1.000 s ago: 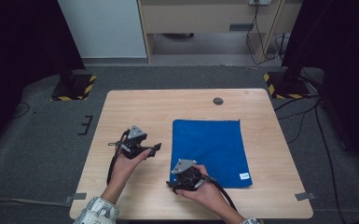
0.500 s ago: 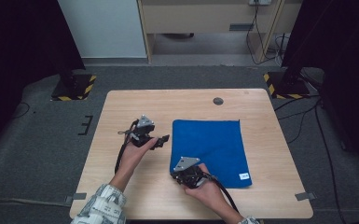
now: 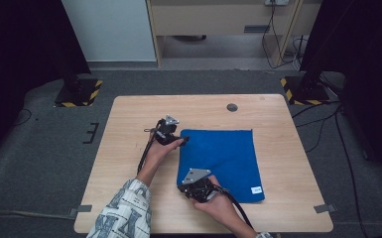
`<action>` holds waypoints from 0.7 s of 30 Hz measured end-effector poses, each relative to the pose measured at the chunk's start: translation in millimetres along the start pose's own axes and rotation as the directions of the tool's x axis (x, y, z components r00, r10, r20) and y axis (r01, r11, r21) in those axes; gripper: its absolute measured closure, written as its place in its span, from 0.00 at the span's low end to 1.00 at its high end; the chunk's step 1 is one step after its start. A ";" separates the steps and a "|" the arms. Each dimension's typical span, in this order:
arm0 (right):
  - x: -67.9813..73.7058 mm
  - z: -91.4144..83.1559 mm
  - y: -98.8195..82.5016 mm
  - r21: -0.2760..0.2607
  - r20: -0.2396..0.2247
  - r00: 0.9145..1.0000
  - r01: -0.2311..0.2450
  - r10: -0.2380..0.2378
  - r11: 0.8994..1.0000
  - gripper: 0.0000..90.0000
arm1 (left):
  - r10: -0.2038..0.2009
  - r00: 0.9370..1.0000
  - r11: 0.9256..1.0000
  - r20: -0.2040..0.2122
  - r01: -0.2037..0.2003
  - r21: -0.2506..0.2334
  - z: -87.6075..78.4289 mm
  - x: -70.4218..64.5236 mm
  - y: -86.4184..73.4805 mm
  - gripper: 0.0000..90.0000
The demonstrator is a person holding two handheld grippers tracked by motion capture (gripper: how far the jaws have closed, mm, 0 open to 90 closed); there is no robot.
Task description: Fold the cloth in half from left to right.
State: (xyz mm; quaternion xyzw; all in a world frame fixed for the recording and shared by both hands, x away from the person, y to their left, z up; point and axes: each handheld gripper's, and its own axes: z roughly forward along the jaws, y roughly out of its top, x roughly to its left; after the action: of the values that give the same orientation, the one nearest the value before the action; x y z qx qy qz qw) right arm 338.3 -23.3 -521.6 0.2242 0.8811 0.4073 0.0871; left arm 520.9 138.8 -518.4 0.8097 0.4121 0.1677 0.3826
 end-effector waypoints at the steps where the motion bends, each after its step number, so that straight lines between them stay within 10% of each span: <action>1: 0.9 0.7 0.0 0.000 -0.005 1.000 0.003 -0.003 1.000 0.96 | -0.005 1.000 1.000 -0.010 0.005 0.009 3.2 1.8 -1.3 0.31; 14: 9.4 2.9 -1.9 -0.003 -0.012 1.000 -0.002 0.002 1.000 0.96 | -0.033 0.999 0.999 -0.035 0.034 0.021 20.0 13.1 -4.0 0.38; 21: 10.9 0.5 -2.2 -0.004 -0.012 1.000 -0.005 0.005 1.000 0.96 | -0.014 1.000 1.000 -0.018 0.014 0.008 21.1 9.1 -2.6 0.74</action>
State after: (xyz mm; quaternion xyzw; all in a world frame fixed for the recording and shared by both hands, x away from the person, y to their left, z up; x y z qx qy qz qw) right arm 328.1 -19.1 -523.3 0.2238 0.8802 0.4106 0.0811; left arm 537.3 136.8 -534.5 0.8069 0.4217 0.1707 0.3768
